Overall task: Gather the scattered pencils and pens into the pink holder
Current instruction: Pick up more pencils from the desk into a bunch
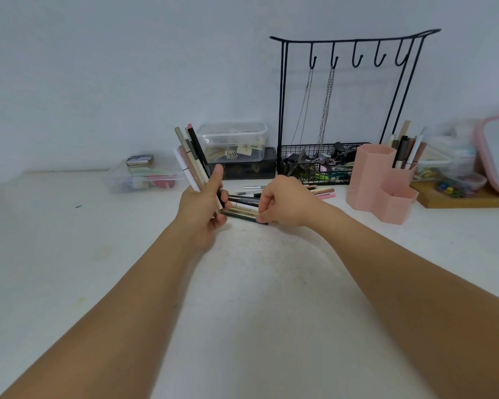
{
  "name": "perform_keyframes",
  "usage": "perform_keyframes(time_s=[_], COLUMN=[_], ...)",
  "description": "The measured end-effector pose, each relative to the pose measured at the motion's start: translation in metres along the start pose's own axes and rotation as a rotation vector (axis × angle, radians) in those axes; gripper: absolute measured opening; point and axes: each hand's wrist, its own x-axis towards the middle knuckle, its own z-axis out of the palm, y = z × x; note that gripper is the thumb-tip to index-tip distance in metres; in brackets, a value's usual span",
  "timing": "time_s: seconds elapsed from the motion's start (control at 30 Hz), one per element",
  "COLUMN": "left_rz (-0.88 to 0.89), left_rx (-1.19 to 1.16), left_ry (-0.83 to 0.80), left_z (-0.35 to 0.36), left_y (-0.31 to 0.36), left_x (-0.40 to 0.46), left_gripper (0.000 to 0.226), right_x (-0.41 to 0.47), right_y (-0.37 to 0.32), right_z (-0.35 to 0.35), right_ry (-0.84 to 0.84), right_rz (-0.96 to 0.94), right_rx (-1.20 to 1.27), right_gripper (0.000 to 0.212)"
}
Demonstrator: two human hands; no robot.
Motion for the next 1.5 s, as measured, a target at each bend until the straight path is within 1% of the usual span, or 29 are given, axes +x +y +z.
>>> perform_keyframes(time_s=[0.27, 0.33, 0.47, 0.63, 0.73, 0.8, 0.87, 0.93, 1.0, 1.1, 1.17, 1.2, 1.33, 1.4, 1.5], left_rz=[-0.033, -0.022, 0.018, 0.018, 0.004, -0.006, -0.015, -0.016, -0.005, 0.021, 0.030, 0.031, 0.028, 0.024, 0.015], left_rx=[0.101, 0.125, 0.173, 0.174, 0.185, 0.194, 0.208, 0.213, 0.200, 0.118, 0.052, 0.029, 0.003, 0.008, 0.000], left_ry=[0.020, 0.027, 0.042, 0.083, 0.073, 0.069, 0.076, 0.077, 0.076, 0.043, 0.012, -0.004, -0.071, -0.088, -0.091], left_z=[-0.003, -0.002, -0.003, -0.005, -0.006, -0.006, -0.005, -0.004, -0.004, -0.001, 0.002, 0.003, 0.007, 0.007, 0.008], left_y=[-0.006, -0.007, -0.009, -0.009, -0.010, -0.010, -0.009, -0.009, -0.009, -0.008, -0.009, -0.009, -0.011, -0.012, -0.012], left_x=[0.004, 0.005, 0.007, 0.009, 0.010, 0.010, 0.009, 0.008, 0.007, 0.004, 0.002, 0.001, 0.000, 0.000, -0.001], left_gripper=[0.029, 0.030, 0.033, 0.034, 0.035, 0.036, 0.039, 0.042, 0.044, 0.046, 0.048, 0.048, 0.055, 0.057, 0.037], right_x=[0.000, -0.002, -0.003, -0.004, -0.005, -0.006, -0.008, -0.009, -0.009, -0.008, -0.008, -0.008, -0.009, -0.008, -0.006], right_y=[0.004, 0.004, 0.006, -0.001, -0.002, -0.002, -0.001, 0.003, 0.007, 0.008, 0.003, -0.001, -0.019, -0.025, -0.028], right_z=[-0.009, -0.012, -0.017, -0.016, -0.016, -0.020, -0.025, -0.032, -0.038, -0.040, -0.036, -0.032, -0.008, 0.004, 0.015], right_ry=[-0.030, -0.077, -0.151, -0.185, -0.195, -0.222, -0.214, -0.176, -0.144, -0.108, -0.123, -0.136, -0.213, -0.212, -0.114], right_rz=[0.052, 0.085, 0.163, 0.099, 0.109, 0.122, 0.138, 0.139, 0.128, 0.158, 0.170, 0.167, 0.098, 0.068, 0.017], right_rx=[-0.034, -0.062, -0.007, -0.145, -0.171, -0.170, -0.068, 0.054, 0.174, 0.504, 0.724, 0.792, 0.900, 0.889, 0.746], right_gripper=[0.014, 0.017, 0.021, 0.025, 0.033, 0.034, 0.030, 0.021, 0.019, 0.017, 0.015, 0.015, 0.016, 0.013, 0.007])
